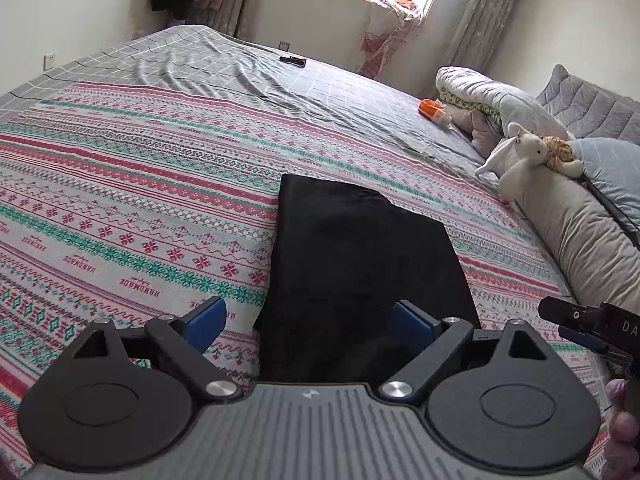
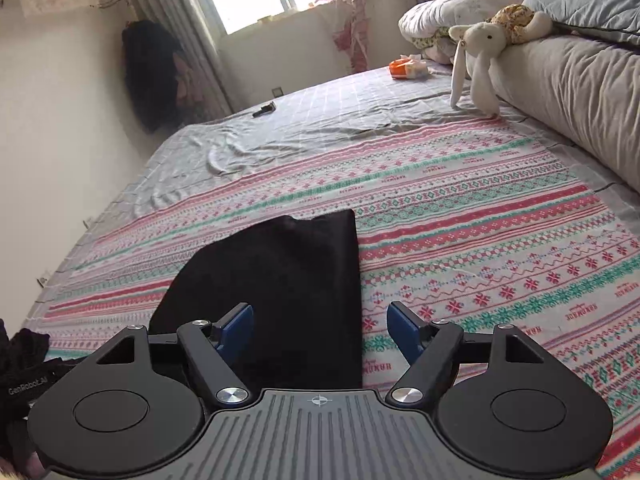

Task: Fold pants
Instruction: 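Lay the folded pants down and open both grippers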

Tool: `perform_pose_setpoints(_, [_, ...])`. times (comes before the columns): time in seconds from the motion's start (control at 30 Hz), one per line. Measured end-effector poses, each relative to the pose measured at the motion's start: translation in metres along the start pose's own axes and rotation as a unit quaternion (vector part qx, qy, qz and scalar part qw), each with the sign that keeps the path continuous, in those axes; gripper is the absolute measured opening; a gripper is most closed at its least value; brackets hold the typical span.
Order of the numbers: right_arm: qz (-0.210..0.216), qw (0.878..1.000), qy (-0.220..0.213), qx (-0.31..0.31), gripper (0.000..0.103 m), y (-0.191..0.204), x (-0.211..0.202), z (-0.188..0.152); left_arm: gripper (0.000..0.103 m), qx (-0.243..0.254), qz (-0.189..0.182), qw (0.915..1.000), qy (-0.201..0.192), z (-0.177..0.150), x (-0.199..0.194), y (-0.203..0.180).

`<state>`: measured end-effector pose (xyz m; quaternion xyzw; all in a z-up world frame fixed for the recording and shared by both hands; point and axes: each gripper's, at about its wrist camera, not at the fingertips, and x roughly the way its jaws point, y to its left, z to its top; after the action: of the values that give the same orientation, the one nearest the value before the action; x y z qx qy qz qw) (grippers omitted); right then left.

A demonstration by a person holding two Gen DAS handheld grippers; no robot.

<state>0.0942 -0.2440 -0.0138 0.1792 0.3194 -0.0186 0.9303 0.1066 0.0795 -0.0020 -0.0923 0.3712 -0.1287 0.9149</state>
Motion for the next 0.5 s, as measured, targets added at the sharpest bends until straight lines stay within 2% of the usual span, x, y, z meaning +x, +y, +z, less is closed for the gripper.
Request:
perform_pose_setpoints(0.1, [-0.014,1.0,0.013,-0.007,0.083,0.004,-0.012,-0.006,0.103,0.027,0.028,0.9992,0.012,-0.006,-0.008,-0.007])
perform_pose_setpoints(0.17, [-0.024,0.999,0.019,-0.013,0.085,0.008,-0.021,-0.011,0.103,0.041,0.047,0.9979,0.02,-0.012,-0.013,-0.011])
perform_pose_setpoints(0.33, [-0.051,0.998,0.037,-0.03,0.086,0.017,-0.033,-0.026,0.103,0.062,0.066,0.9956,0.026,-0.029,-0.028,-0.016])
perform_pose_setpoints(0.5, [-0.063,0.997,0.04,-0.038,0.094,0.021,-0.035,-0.044,0.103,0.071,0.091,0.9924,0.043,-0.041,-0.028,-0.02])
